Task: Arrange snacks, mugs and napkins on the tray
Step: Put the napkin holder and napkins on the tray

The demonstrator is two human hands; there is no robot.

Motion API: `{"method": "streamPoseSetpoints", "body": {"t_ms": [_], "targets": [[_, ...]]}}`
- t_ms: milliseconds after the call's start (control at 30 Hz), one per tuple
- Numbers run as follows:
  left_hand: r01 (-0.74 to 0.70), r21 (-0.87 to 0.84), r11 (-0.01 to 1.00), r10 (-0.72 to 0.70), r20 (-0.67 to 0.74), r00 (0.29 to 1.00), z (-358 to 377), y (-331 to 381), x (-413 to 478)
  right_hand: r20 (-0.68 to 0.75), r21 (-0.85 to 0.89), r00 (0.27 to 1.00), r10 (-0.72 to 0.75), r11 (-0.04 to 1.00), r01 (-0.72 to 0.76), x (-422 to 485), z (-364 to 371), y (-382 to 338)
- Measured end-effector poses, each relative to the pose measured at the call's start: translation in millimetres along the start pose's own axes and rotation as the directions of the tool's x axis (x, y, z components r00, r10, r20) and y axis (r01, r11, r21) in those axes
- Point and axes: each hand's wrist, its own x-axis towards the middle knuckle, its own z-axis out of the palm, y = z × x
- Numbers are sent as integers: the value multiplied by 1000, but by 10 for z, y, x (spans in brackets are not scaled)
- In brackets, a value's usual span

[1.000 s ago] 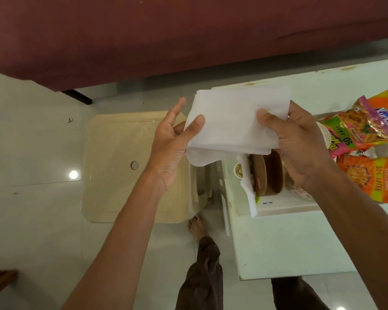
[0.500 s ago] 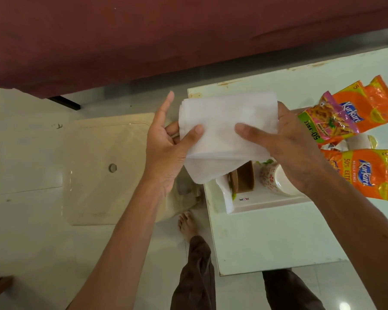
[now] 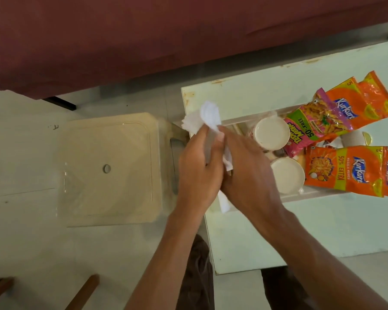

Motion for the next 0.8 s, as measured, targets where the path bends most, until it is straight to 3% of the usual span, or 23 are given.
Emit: {"method": "streamPoseSetpoints", "body": {"t_ms": [67, 167, 400, 600, 800], "targets": [[98, -123, 988, -99, 0, 995, -5, 29, -20, 62, -6, 996, -67, 998, 67, -78, 71, 13], [119, -87, 989, -124, -58, 991, -61, 14, 9, 150, -80, 989, 6, 997, 6, -215, 147, 44], [38, 97, 995, -47, 94, 994, -69, -78, -20, -34, -42, 987, 156, 987, -157, -457, 348, 101], [46, 265, 963, -54, 22, 998, 33, -146, 189, -221, 89, 948, 227, 973, -213, -563, 413, 216], [67, 378, 924, -76, 8, 997, 254, -178, 551, -240, 91, 916, 322, 947, -309, -596, 425, 371]]}}
